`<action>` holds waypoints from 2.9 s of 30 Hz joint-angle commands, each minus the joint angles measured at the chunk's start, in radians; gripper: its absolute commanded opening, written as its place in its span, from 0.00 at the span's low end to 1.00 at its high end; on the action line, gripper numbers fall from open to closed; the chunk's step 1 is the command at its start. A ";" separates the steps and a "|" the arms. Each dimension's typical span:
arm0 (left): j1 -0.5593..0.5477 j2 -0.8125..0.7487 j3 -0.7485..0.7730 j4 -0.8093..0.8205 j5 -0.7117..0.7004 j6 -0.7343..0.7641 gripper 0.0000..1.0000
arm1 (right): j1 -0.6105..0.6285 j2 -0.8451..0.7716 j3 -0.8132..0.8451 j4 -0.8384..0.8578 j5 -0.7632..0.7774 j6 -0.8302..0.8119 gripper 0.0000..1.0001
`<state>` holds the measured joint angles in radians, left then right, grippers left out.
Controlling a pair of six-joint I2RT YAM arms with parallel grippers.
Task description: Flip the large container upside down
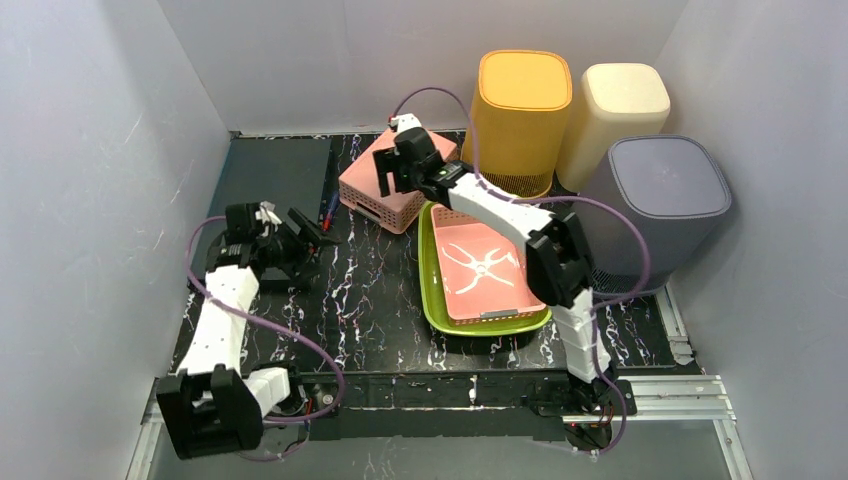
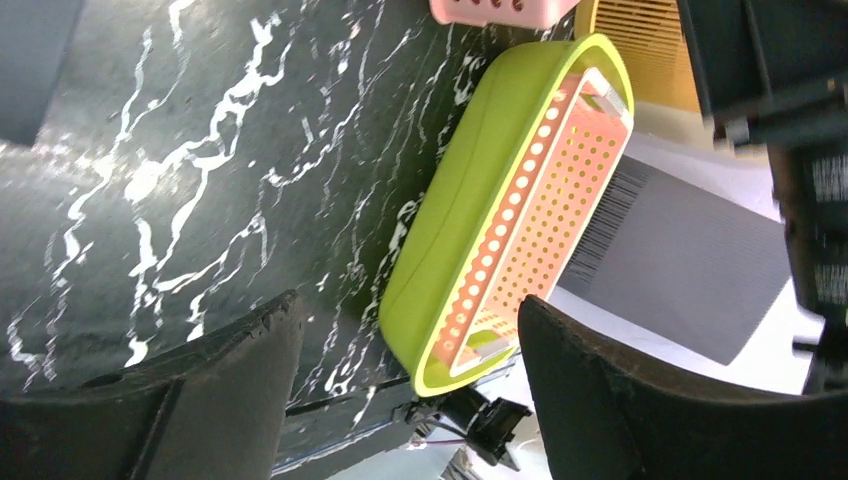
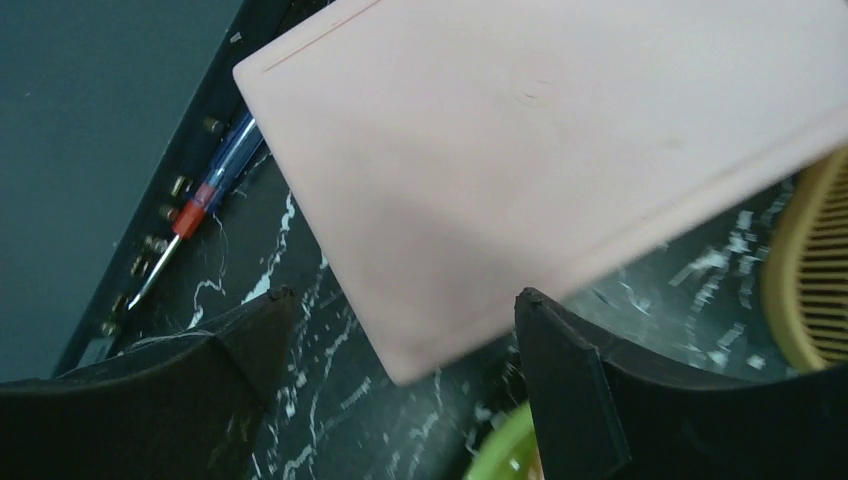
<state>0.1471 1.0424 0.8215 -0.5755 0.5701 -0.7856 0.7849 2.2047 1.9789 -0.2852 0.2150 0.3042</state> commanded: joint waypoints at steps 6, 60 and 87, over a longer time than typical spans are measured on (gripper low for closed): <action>-0.097 0.370 0.261 0.279 -0.074 -0.135 0.75 | -0.067 -0.248 -0.265 0.062 -0.032 -0.062 0.88; -0.178 0.981 1.022 0.087 -0.203 0.099 0.68 | -0.096 -1.026 -0.936 -0.162 0.114 0.111 0.91; -0.674 0.233 0.093 0.223 -0.303 -0.061 0.68 | -0.097 -1.457 -1.278 -0.306 -0.096 0.810 0.80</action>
<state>-0.4812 1.3136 0.9310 -0.3832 0.3180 -0.8017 0.6891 0.7422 0.7086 -0.5243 0.1669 1.0538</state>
